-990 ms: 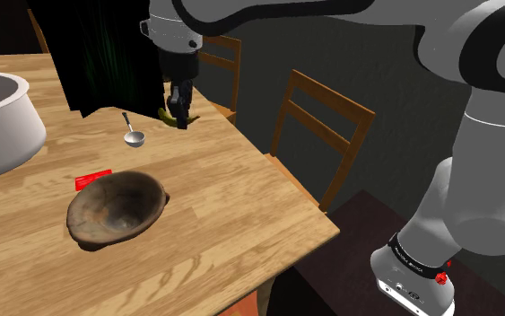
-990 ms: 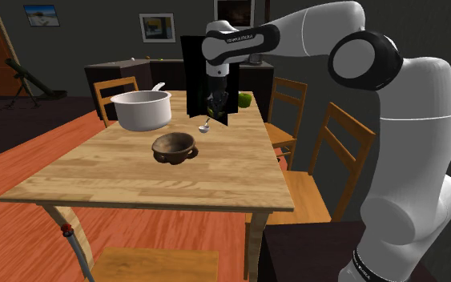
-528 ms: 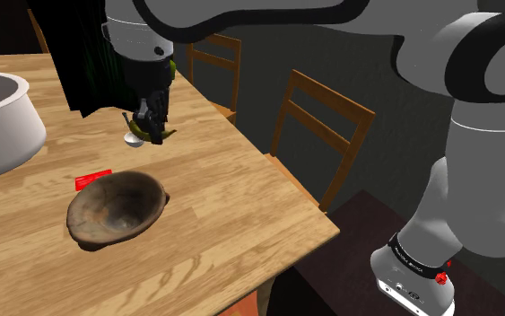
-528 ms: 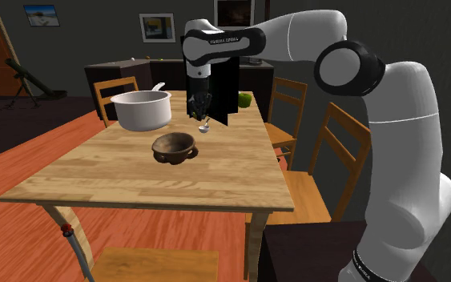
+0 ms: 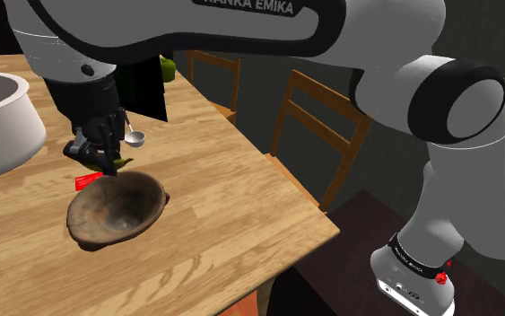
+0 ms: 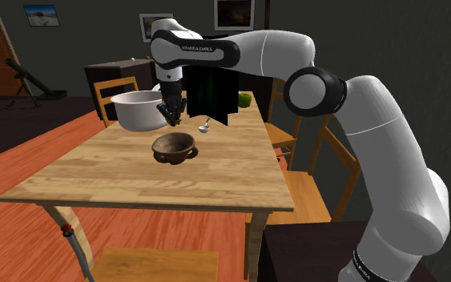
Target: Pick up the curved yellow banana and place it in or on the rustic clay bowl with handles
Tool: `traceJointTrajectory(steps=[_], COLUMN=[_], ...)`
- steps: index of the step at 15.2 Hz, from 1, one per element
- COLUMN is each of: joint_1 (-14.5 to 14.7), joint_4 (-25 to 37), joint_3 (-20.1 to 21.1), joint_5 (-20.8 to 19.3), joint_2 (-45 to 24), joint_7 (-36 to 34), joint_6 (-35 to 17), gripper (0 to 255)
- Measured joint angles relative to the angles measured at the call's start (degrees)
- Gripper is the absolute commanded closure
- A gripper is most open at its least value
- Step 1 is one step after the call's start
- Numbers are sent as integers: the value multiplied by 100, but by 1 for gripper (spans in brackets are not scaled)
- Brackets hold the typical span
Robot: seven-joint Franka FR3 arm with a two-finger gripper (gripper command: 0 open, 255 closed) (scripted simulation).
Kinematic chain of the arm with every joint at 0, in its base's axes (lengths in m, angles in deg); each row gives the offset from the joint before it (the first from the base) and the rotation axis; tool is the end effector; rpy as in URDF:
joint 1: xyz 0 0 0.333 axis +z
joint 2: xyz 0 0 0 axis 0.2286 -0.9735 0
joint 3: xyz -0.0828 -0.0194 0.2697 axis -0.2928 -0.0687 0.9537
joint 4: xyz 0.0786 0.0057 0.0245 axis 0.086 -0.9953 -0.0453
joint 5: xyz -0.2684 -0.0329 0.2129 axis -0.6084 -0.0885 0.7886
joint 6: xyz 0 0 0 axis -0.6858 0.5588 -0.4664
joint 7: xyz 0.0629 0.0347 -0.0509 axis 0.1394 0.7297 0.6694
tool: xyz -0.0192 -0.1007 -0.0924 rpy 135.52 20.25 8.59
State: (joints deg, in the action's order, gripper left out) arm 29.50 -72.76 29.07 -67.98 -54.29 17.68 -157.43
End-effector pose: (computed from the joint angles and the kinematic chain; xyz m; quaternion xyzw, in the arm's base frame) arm 0.3899 0.5282 0.4754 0.8946 0.4459 0.0284 0.0064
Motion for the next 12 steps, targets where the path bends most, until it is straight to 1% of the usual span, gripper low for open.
traceJointTrajectory(steps=[2,8,12], joint_1=[8,-122,-167], joint_4=[-147,-893,-1234], joint_3=[3,23,22], joint_5=[-6,29,27], joint_2=[-12,171,196], joint_7=[-51,-119,-154], joint_6=[-152,-702,-1012], gripper=[255,255,255])
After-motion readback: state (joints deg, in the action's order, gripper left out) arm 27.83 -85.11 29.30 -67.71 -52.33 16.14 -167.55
